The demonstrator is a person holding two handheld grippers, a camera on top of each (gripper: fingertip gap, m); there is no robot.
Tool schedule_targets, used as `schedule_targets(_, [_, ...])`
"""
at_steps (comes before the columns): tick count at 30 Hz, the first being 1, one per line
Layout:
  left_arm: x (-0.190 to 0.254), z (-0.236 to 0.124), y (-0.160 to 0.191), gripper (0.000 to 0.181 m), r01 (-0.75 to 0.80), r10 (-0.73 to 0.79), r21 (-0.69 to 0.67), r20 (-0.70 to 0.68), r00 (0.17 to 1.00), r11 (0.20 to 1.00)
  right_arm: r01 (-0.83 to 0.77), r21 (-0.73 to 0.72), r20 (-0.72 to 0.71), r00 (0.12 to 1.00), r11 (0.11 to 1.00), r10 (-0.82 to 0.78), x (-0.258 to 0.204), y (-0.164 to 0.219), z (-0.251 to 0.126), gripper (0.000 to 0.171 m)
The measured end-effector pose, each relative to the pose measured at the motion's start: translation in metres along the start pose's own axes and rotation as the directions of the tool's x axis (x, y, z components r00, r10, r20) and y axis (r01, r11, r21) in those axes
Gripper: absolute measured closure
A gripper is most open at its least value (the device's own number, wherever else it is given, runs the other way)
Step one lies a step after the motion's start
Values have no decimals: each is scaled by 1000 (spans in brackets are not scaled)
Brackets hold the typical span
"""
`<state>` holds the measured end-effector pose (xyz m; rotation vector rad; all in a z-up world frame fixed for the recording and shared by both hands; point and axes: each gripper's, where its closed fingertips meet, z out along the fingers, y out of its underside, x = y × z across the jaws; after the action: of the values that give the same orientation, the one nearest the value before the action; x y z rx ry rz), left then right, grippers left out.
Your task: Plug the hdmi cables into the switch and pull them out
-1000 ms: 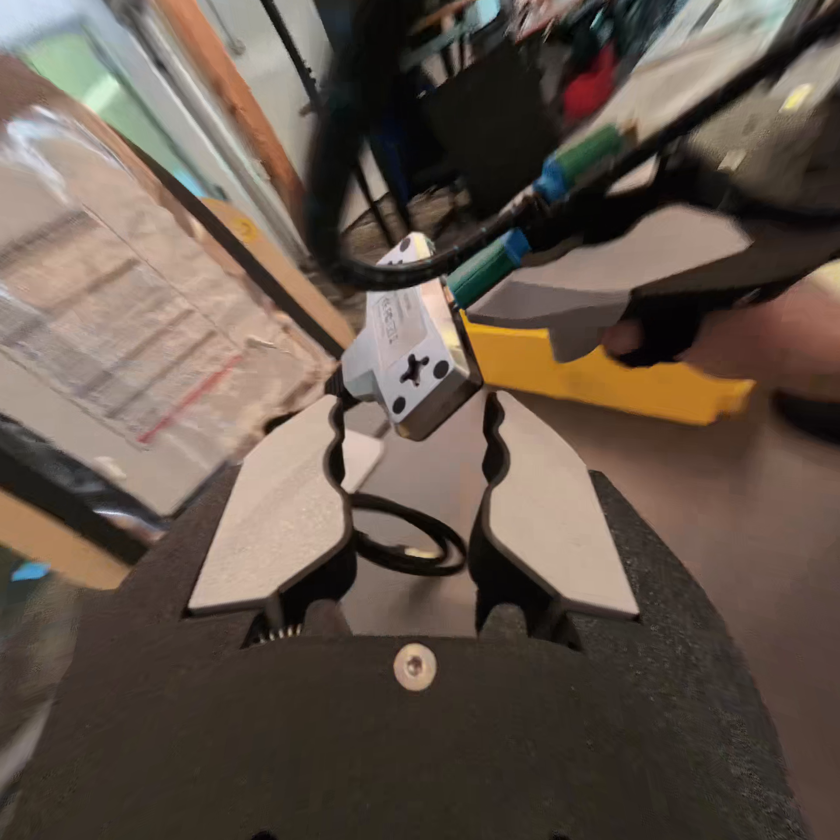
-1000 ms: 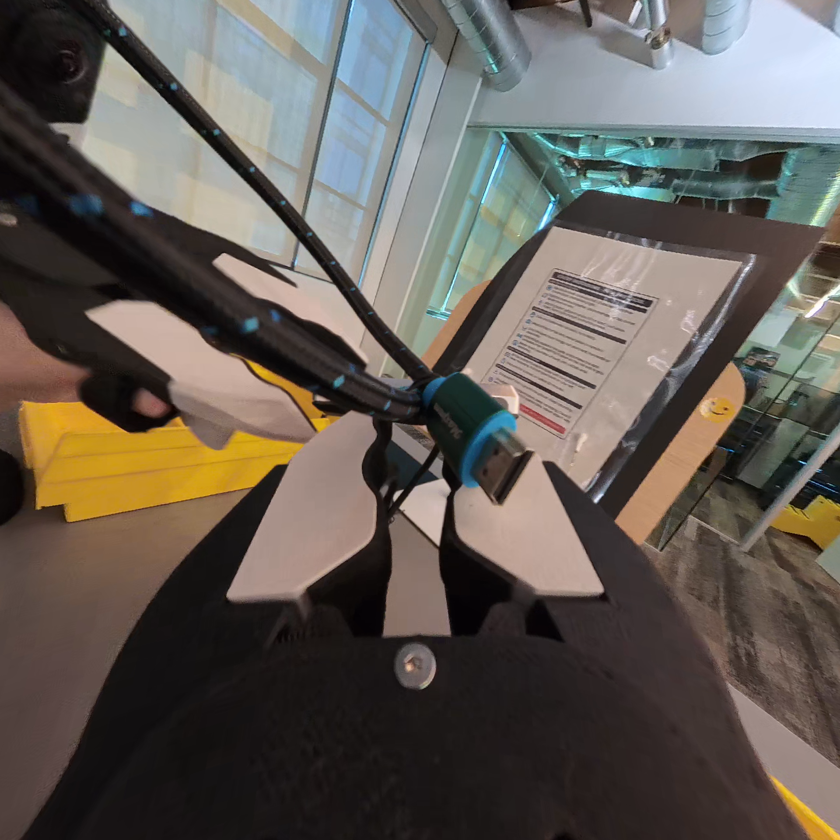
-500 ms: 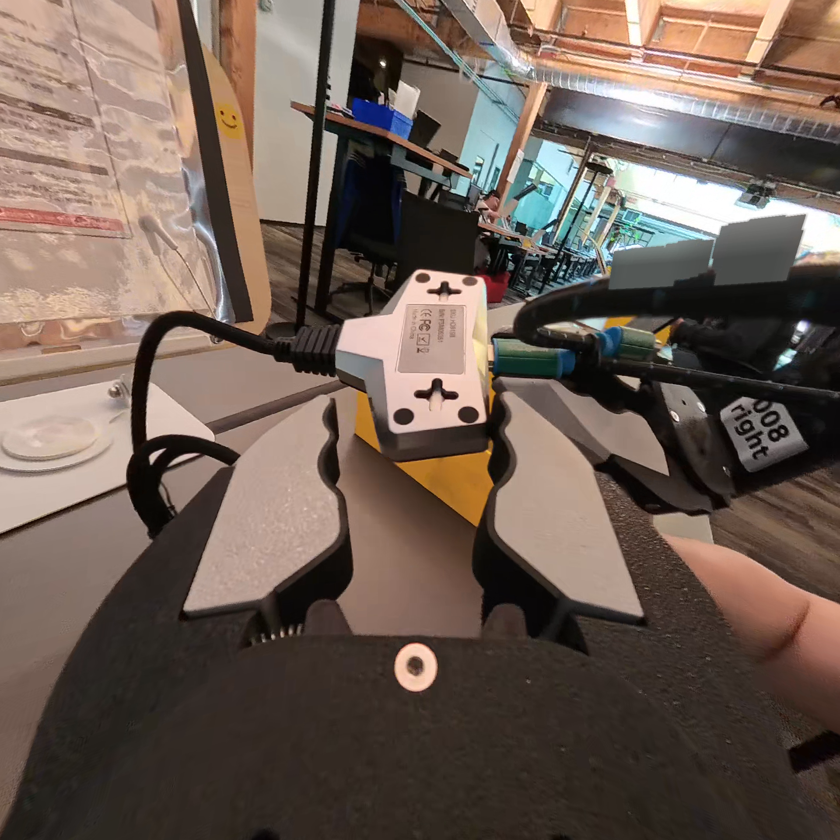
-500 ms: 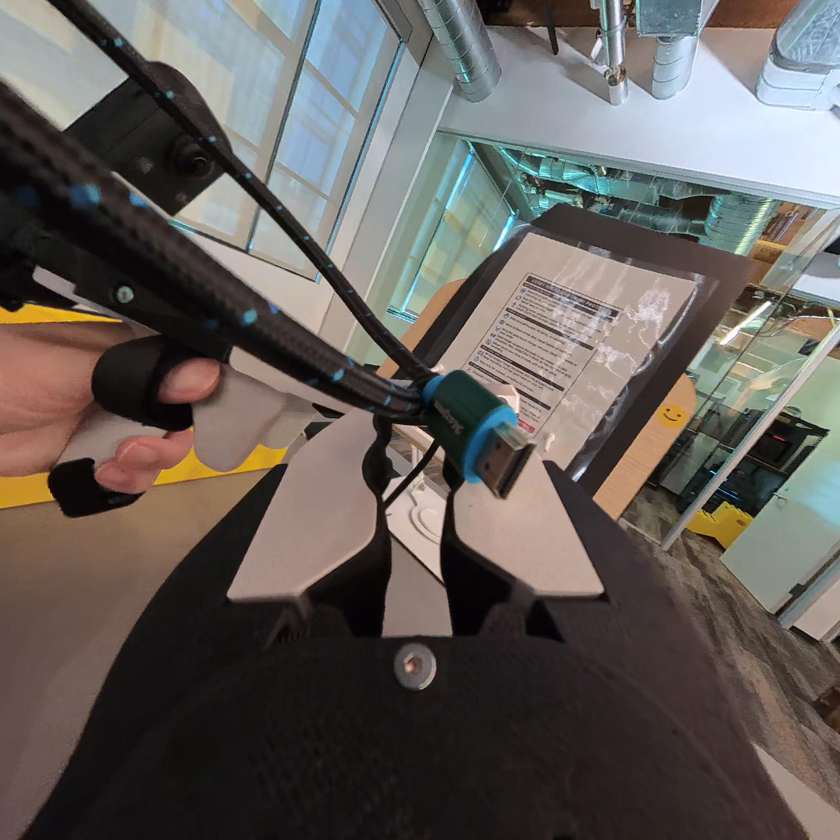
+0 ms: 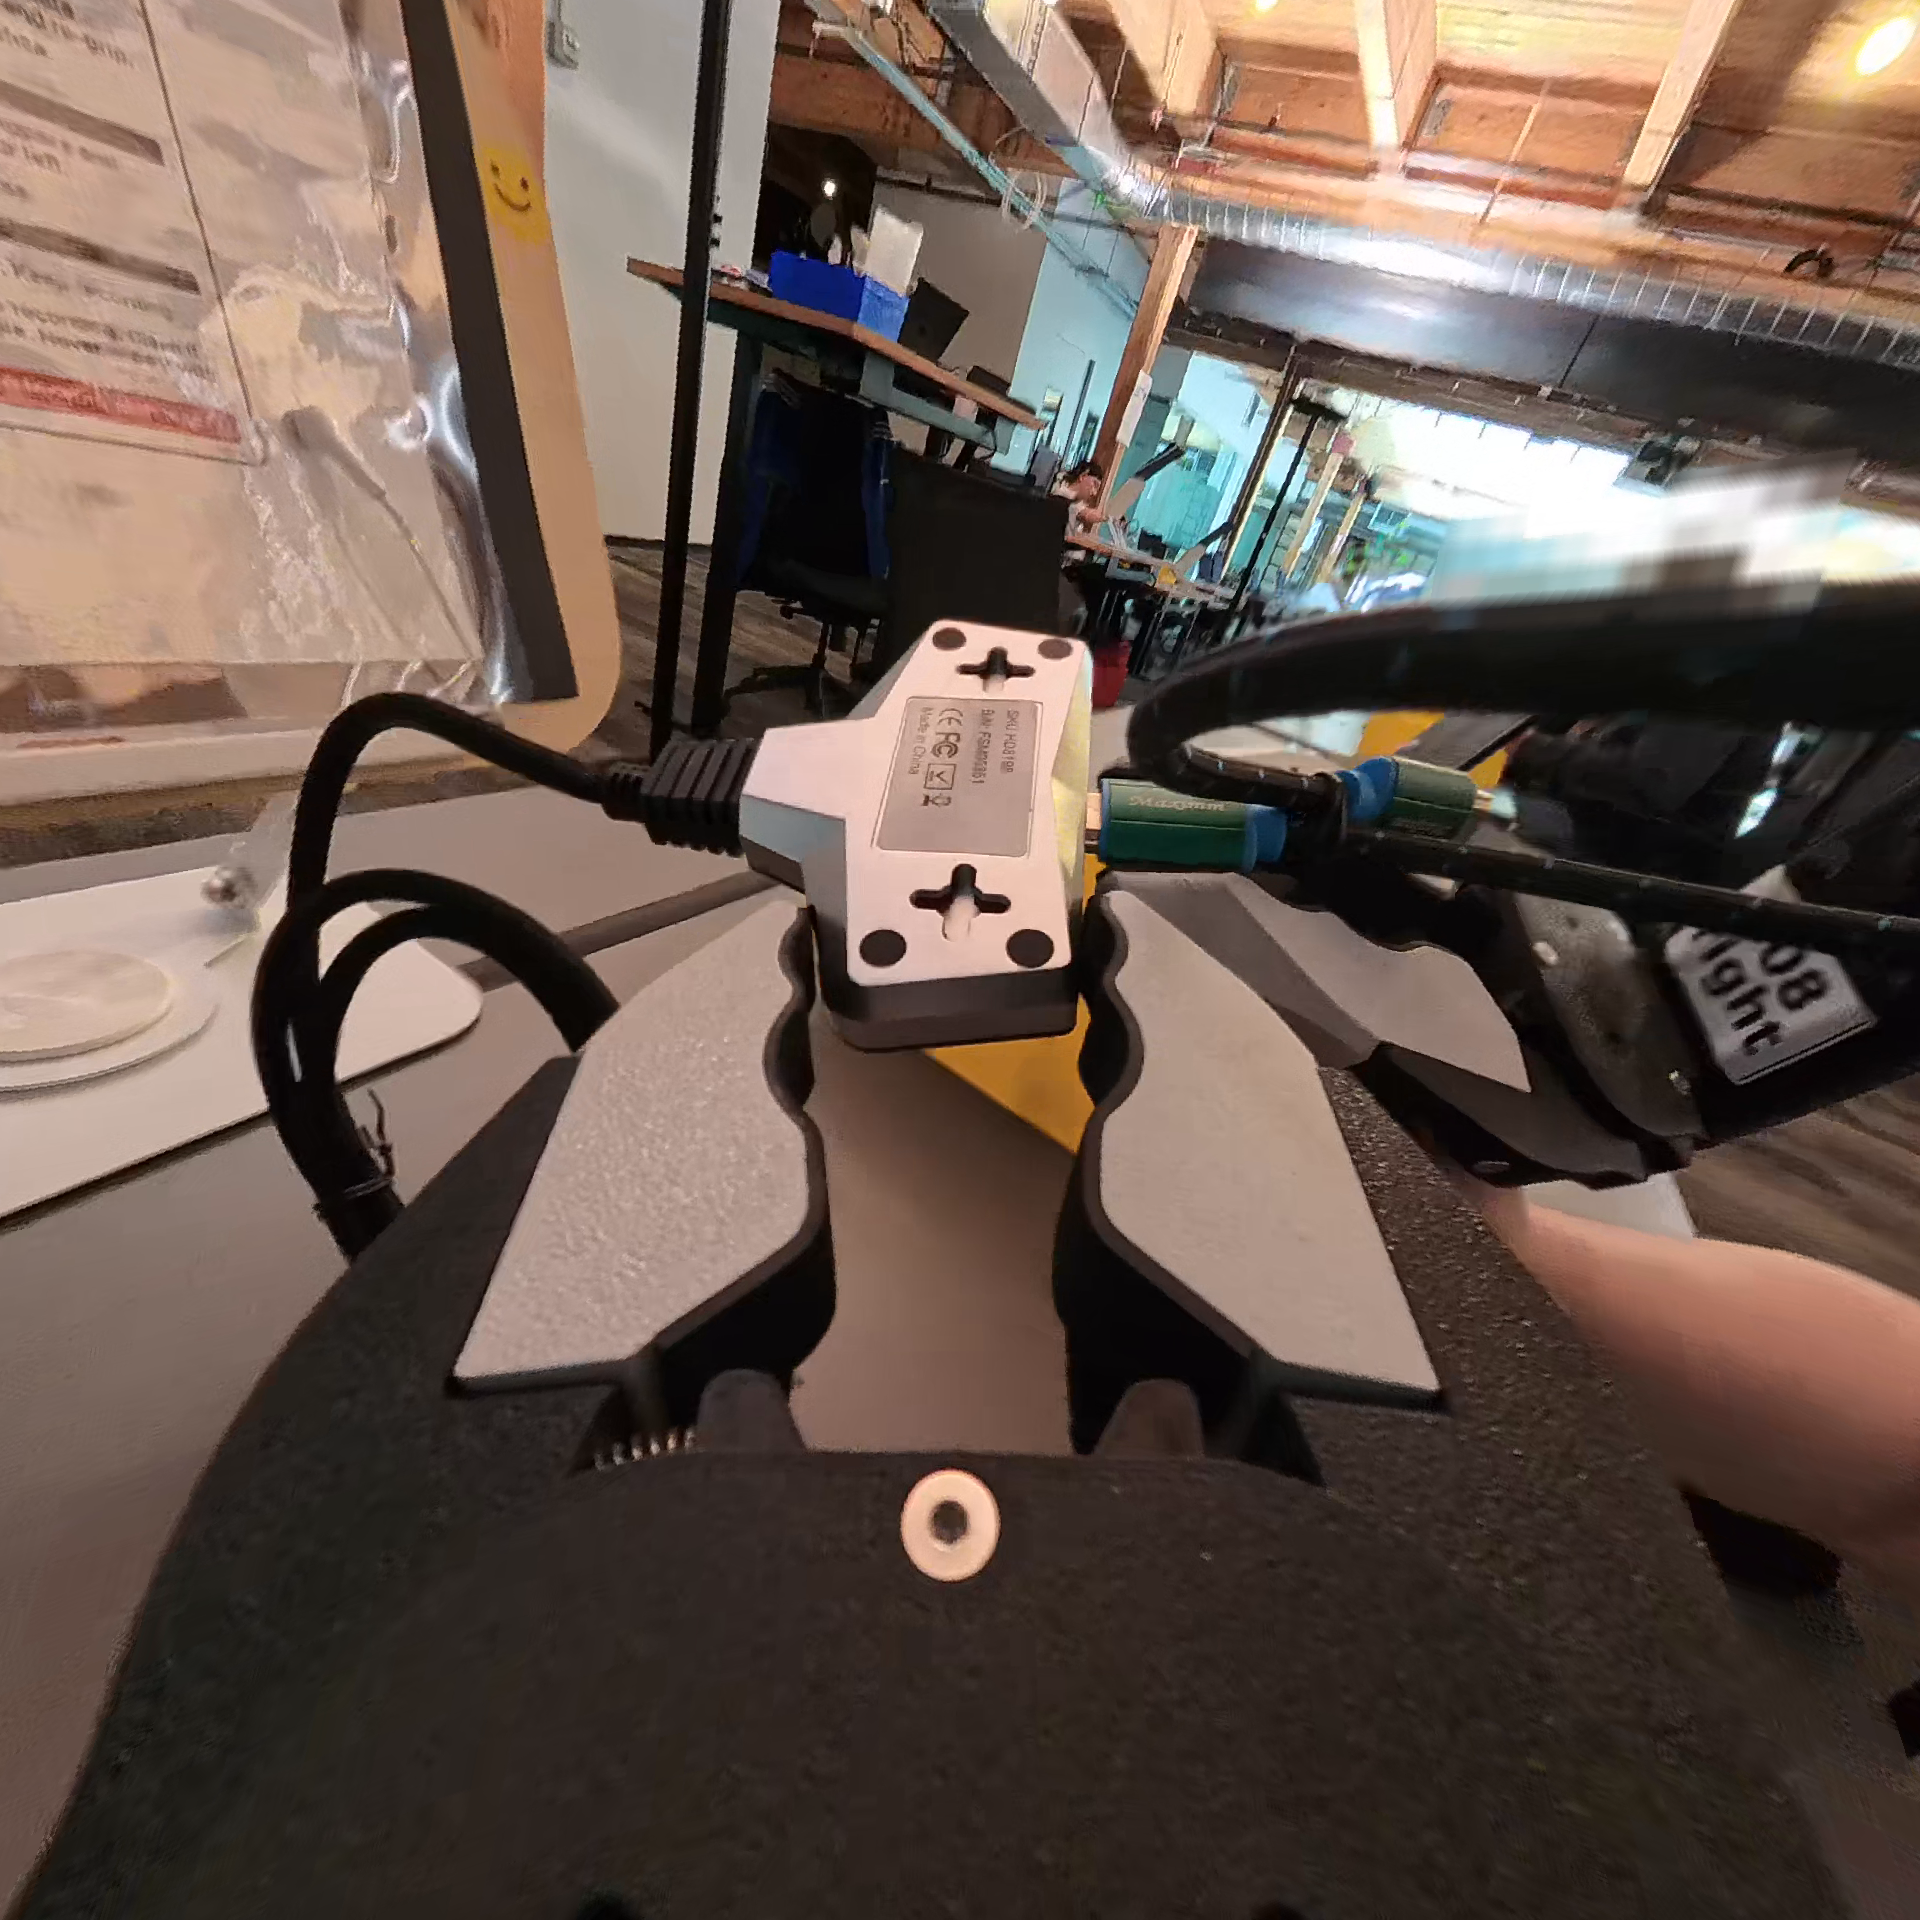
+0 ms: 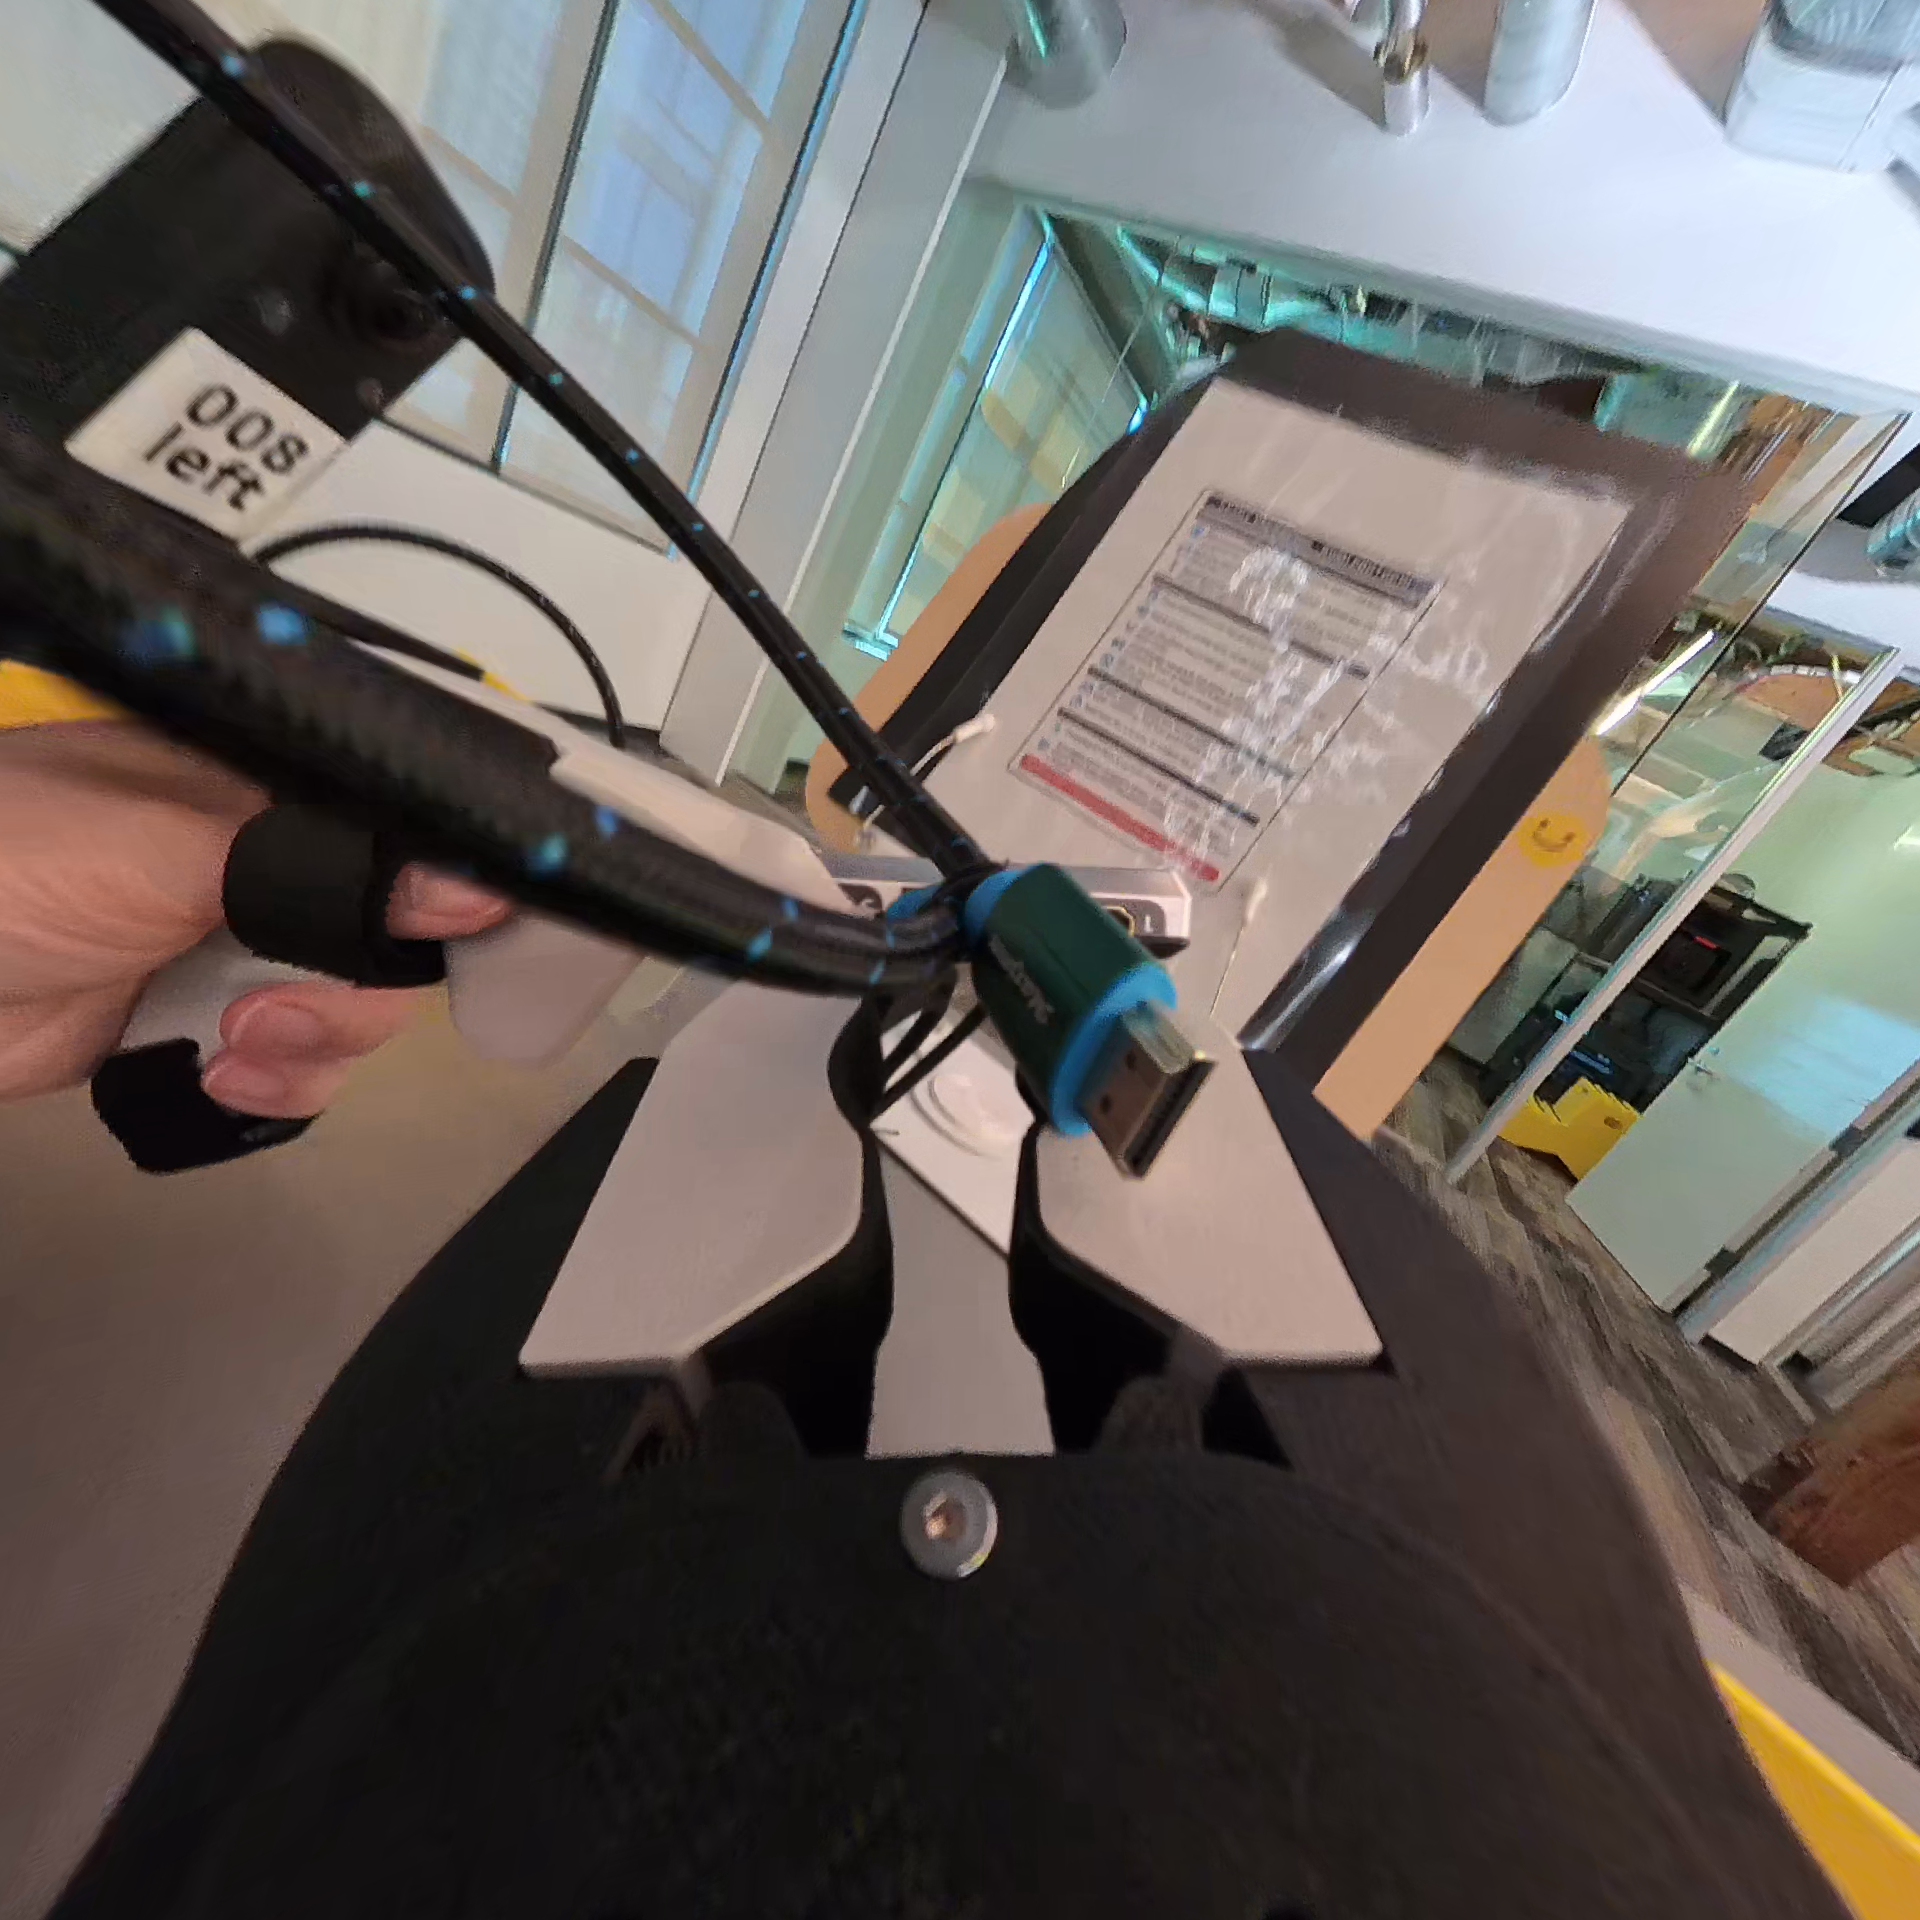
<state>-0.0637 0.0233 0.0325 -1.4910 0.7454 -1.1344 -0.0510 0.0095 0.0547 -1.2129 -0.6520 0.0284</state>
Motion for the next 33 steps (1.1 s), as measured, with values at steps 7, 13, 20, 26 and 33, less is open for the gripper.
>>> schedule_targets(7, [-23,10,45,133,1,6,-127,53,999,992,-97,-85,-48,995,992,93,-9,45,-4,149])
schedule_targets(13, [-30,12,58,132,16,-5,-160,66,998,987,-153,-141,-14,988,978,153,-13,61,-4,149])
schedule_targets(20, [-44,13,71,133,36,-19,-182,90,996,983,-286,-119,-65,958,951,280,-20,83,-1,148])
schedule_targets(26, [-48,15,79,133,-24,46,-225,94,994,974,-240,-139,-56,970,961,235,-22,91,-2,148])
schedule_targets(33, [-49,24,86,133,-9,21,-152,75,997,988,-148,-174,-101,986,973,132,-18,101,-6,148])
